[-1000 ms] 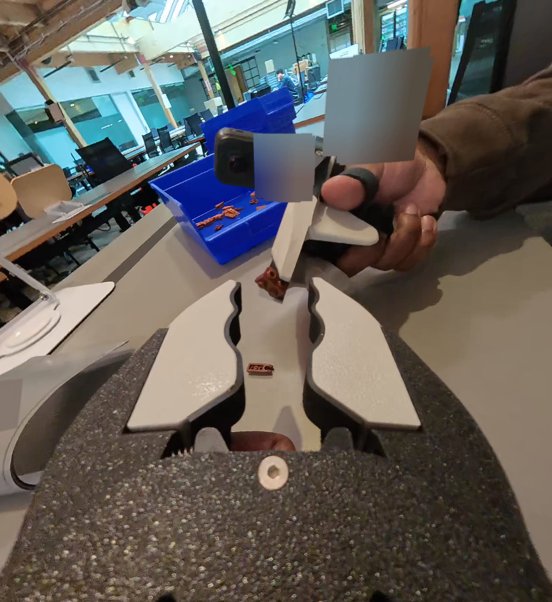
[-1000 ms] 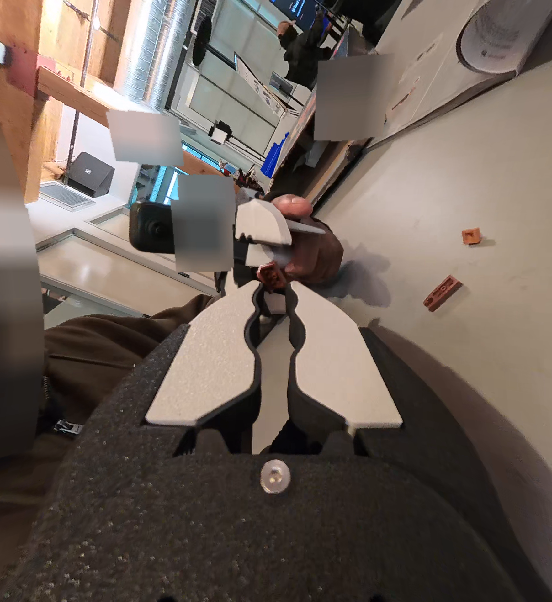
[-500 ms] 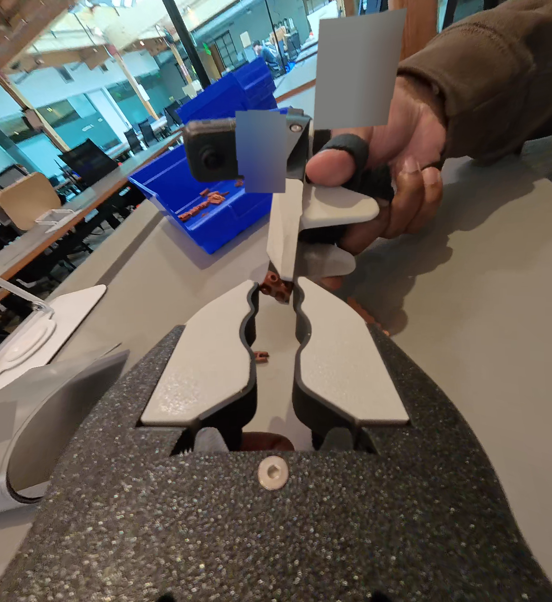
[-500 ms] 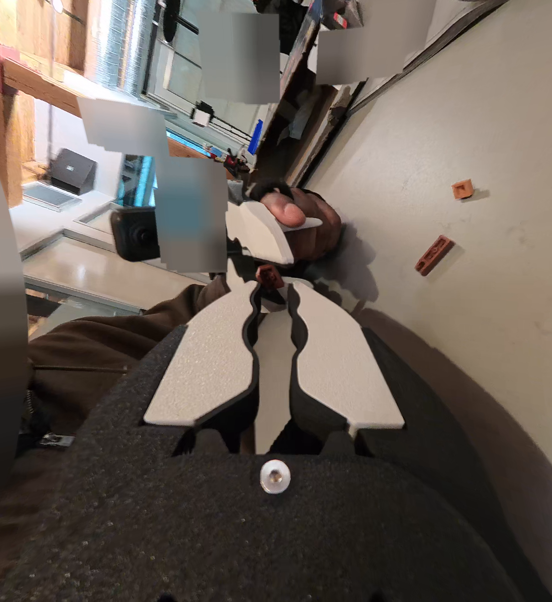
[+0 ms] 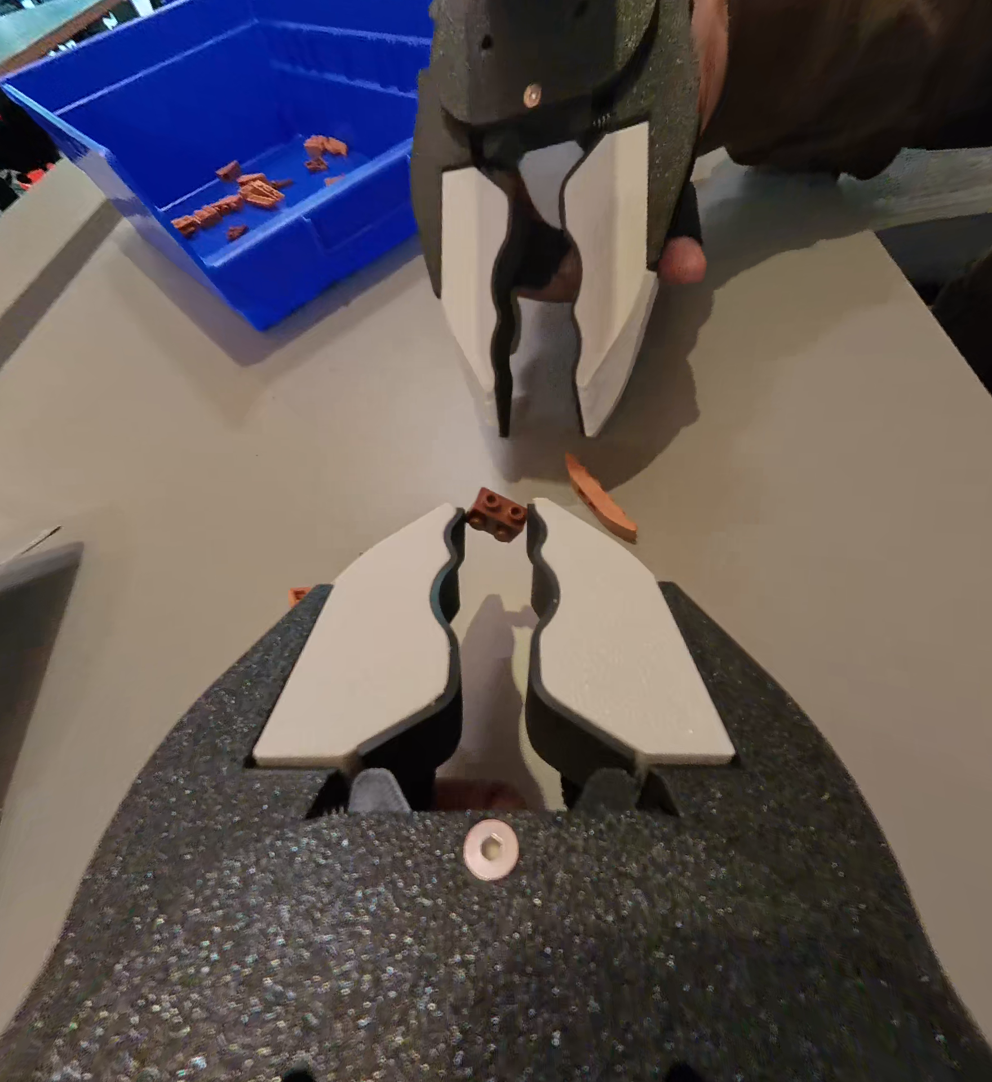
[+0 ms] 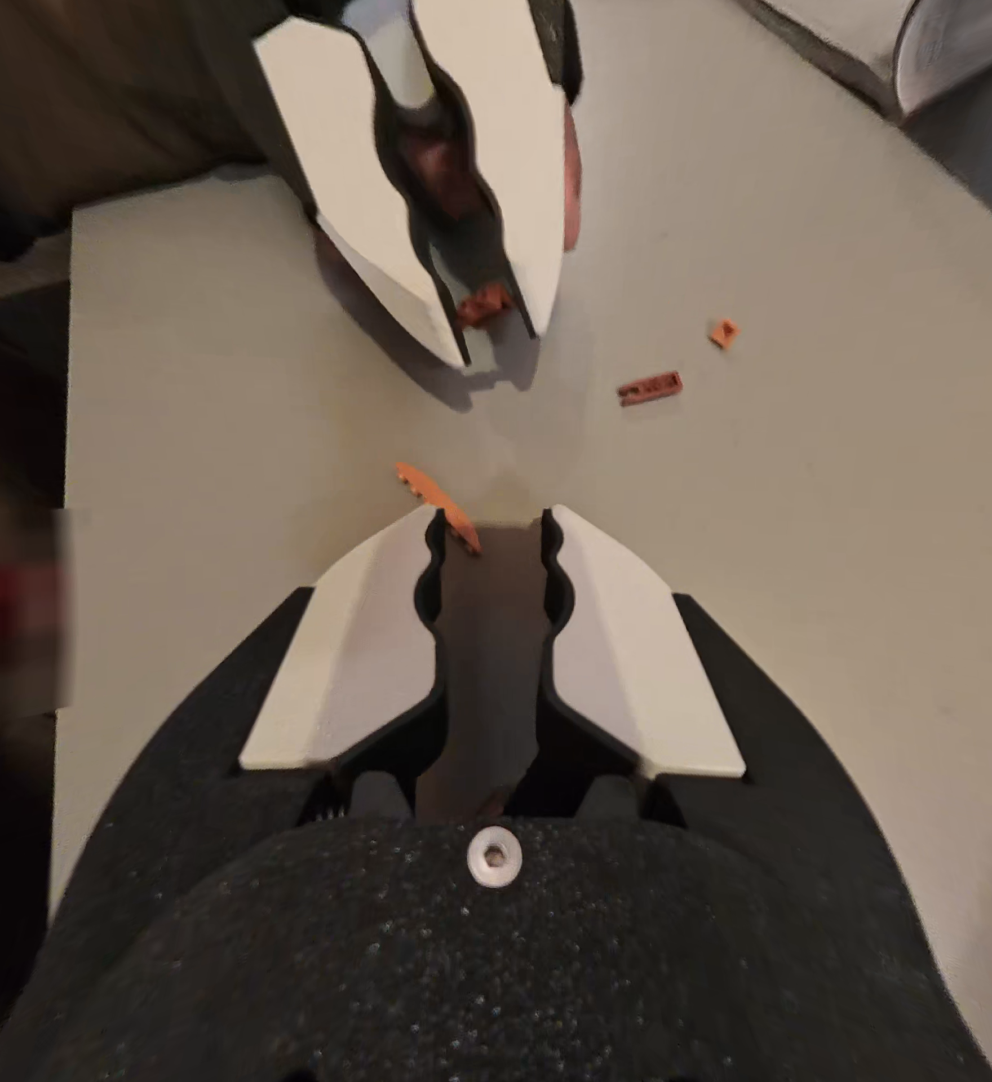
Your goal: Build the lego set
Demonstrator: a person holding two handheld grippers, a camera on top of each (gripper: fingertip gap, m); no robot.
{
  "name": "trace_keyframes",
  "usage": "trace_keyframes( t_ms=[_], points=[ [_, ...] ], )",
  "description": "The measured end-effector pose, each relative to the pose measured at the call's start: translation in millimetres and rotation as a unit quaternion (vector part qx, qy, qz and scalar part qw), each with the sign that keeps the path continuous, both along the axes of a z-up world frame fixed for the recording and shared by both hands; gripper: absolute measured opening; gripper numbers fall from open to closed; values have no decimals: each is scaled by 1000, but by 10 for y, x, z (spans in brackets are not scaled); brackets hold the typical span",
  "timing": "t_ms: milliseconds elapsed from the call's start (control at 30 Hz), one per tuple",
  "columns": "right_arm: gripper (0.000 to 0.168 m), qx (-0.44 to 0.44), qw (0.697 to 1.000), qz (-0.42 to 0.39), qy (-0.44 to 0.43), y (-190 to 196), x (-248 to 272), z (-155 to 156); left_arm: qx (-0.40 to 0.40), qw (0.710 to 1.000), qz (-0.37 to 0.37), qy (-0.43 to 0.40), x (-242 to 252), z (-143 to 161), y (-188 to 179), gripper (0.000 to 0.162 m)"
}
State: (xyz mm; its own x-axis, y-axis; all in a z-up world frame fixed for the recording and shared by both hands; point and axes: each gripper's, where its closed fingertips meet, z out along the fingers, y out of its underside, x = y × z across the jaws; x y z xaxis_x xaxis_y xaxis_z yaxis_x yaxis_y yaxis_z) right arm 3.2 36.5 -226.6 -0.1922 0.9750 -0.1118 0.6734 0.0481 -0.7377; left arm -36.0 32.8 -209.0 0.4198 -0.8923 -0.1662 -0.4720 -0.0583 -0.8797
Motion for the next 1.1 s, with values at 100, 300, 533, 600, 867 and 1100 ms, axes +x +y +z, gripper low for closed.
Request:
trace_keyframes(
  t_ms=[100,300,533,600,867,1100],
  points=[
    [43,19,998,12,51,-30,-141,110,-5,1000,-5,1,3,-8,-16,20],
    [49,76,992,-15,99,114,-299,193,-27,999,0,-17,-23,14,-10,20],
    [35,98,993,47,36,25,-115,40,-49,998,5,-28,-42,16,-2,20],
    [35,96,993,62,23,-6,-75,9,-50,998,5,-27,-41,11,-2,20],
    [22,87,995,56,-14,-12,-91,-123,-52,998,8,-29,-47,15,9,20],
    [0,17,999,-17,-30,107,-130,-147,-50,998,9,-27,-46,8,13,20]
  ],
)
